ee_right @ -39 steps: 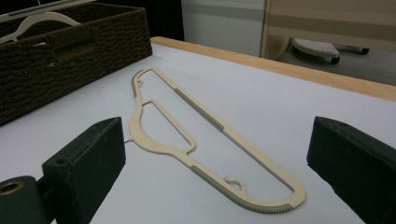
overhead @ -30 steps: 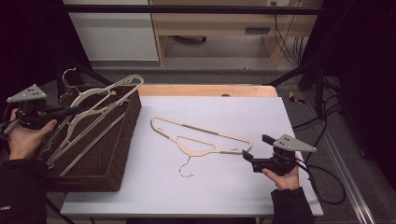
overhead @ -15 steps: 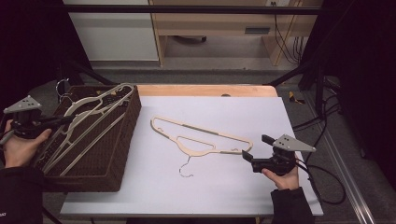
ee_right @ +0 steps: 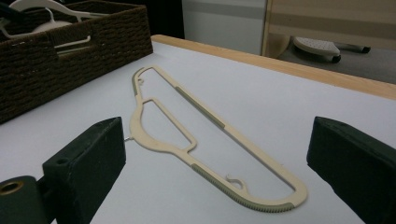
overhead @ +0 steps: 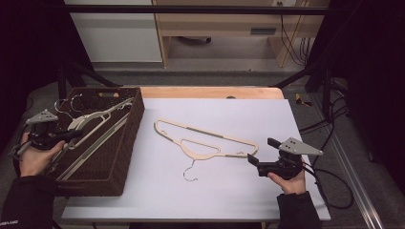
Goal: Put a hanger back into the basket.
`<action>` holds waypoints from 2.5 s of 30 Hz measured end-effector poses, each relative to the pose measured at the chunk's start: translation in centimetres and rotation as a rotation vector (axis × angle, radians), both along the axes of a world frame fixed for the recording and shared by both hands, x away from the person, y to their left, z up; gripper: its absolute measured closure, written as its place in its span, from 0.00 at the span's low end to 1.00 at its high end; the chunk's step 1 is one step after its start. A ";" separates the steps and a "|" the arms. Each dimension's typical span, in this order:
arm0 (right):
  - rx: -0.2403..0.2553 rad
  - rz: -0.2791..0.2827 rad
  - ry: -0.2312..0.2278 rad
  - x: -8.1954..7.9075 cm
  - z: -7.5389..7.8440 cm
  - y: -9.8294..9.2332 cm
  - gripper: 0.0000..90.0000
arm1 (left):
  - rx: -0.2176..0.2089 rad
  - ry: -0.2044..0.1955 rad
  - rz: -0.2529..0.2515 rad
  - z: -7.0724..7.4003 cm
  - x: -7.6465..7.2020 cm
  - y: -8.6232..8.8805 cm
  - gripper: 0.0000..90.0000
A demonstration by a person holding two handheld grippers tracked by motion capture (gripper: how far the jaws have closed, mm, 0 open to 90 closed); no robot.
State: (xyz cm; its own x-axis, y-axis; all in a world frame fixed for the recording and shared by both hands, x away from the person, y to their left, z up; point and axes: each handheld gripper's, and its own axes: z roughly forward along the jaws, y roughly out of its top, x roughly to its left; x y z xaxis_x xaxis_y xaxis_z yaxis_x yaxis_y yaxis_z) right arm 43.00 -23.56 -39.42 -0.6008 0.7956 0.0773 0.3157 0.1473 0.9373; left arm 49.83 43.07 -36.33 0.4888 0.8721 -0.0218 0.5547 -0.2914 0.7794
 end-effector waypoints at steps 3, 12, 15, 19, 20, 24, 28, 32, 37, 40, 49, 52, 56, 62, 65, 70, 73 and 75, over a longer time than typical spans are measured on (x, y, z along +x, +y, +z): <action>0.000 0.000 0.001 0.0 0.0 0.0 0.05 | 0.001 0.033 0.021 -0.7 0.3 -0.1 0.95; -0.003 0.005 0.002 0.0 0.0 0.1 0.06 | -0.018 0.114 0.113 -1.6 1.0 0.6 0.92; -0.002 0.007 0.004 0.0 0.0 0.1 0.06 | -0.012 0.112 0.155 -1.6 1.0 0.6 0.90; -0.002 0.008 0.001 0.0 0.0 0.0 0.06 | 0.008 0.099 0.193 -1.2 0.6 1.0 0.84; -0.003 0.006 0.000 0.0 0.0 0.0 0.06 | 0.010 0.093 0.204 -1.1 0.5 1.1 0.81; -0.004 0.008 0.002 0.0 0.0 0.1 0.06 | -0.009 0.063 0.255 0.1 -0.3 1.8 0.75; -0.004 0.007 0.000 0.0 0.0 0.1 0.06 | -0.031 -0.001 0.275 1.3 -1.2 1.9 0.70; -0.004 0.007 0.001 0.0 0.0 0.1 0.06 | -0.056 -0.072 0.261 2.8 -2.3 1.3 0.65; 0.001 0.011 0.001 0.0 0.0 0.1 0.06 | -0.114 -0.161 0.208 4.2 -3.5 -0.5 0.55; 0.002 0.013 -0.003 0.0 0.0 0.1 0.06 | -0.168 -0.222 0.157 4.9 -4.3 -2.2 0.47; 0.010 0.013 -0.008 0.0 0.1 0.0 0.06 | -0.238 -0.314 0.027 5.4 -5.8 -7.6 0.24; 0.010 0.014 -0.010 0.0 0.1 0.1 0.05 | -0.251 -0.323 -0.005 4.9 -6.1 -9.4 0.17; 0.021 0.017 -0.015 -0.1 0.2 0.0 0.05 | -0.274 -0.334 -0.042 4.2 -6.4 -11.2 0.14; 0.026 0.021 -0.019 -0.2 0.3 -0.1 0.05 | -0.267 -0.350 -0.092 3.2 -6.8 -14.0 0.13; 0.028 0.023 -0.019 -0.2 0.3 -0.1 0.05 | -0.272 -0.335 -0.119 2.5 -6.9 -15.5 0.13; 0.027 0.026 -0.026 -0.2 0.3 -0.1 0.05 | -0.248 -0.310 -0.165 1.5 -6.8 -18.4 0.13; 0.028 0.025 -0.021 -0.2 0.3 -0.1 0.05 | -0.246 -0.293 -0.187 0.9 -6.5 -19.7 0.13; 0.031 0.030 -0.028 -0.2 0.3 -0.1 0.05 | -0.236 -0.276 -0.199 0.2 -6.3 -21.3 0.13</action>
State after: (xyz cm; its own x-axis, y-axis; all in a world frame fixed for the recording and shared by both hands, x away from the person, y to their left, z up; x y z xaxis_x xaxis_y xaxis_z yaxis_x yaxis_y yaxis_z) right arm 42.82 -23.67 -39.15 -0.6264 0.7749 0.0846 0.2854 0.1269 0.9500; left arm 43.52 21.80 -36.12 0.6630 0.7466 -0.0547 0.2667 -0.1673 0.9491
